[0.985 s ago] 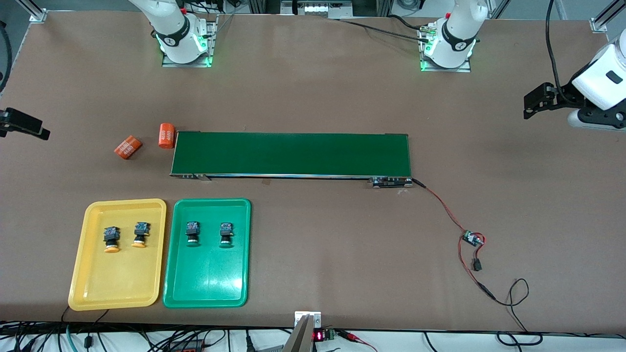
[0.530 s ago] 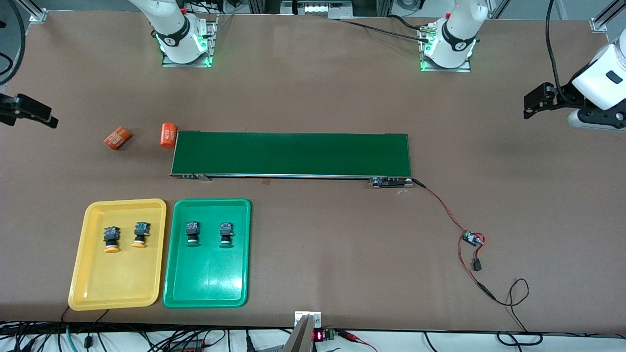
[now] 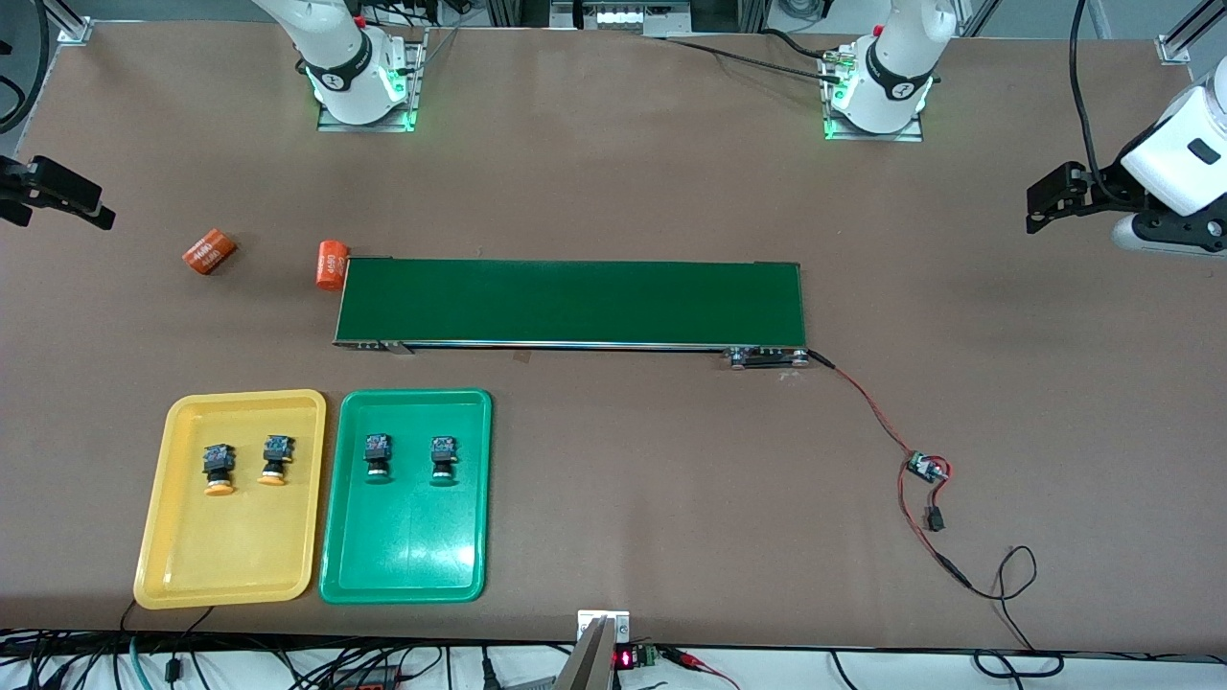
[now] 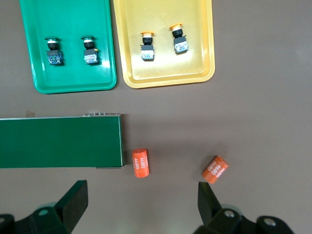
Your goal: Sort buttons by color to trays
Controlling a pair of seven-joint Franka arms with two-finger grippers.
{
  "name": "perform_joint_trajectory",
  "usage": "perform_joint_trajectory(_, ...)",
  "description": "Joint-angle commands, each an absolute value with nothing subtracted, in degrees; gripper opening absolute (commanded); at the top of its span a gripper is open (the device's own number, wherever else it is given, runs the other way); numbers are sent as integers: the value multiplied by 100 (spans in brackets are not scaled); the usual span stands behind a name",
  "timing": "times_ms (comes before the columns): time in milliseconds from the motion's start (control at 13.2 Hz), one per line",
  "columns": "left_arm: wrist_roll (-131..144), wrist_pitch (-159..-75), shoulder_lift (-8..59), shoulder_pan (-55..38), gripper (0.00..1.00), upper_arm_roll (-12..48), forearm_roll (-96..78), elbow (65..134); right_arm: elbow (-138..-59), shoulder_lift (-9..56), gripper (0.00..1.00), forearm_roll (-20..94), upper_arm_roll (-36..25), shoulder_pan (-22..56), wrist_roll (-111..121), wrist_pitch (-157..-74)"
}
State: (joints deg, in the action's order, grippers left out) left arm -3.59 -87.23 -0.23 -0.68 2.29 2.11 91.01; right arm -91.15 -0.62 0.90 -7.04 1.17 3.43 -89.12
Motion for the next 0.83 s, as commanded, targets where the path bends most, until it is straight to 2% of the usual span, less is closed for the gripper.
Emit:
perform_joint_trajectory(0, -413, -8587, 62, -62, 100, 229, 114, 8903, -9281, -237, 100, -9, -650, 141, 246, -8895)
perform_joint_trajectory(757, -413, -8587, 62, -62, 100, 229, 114, 8903, -9246, -167, 100, 9, -650, 141, 237, -8859)
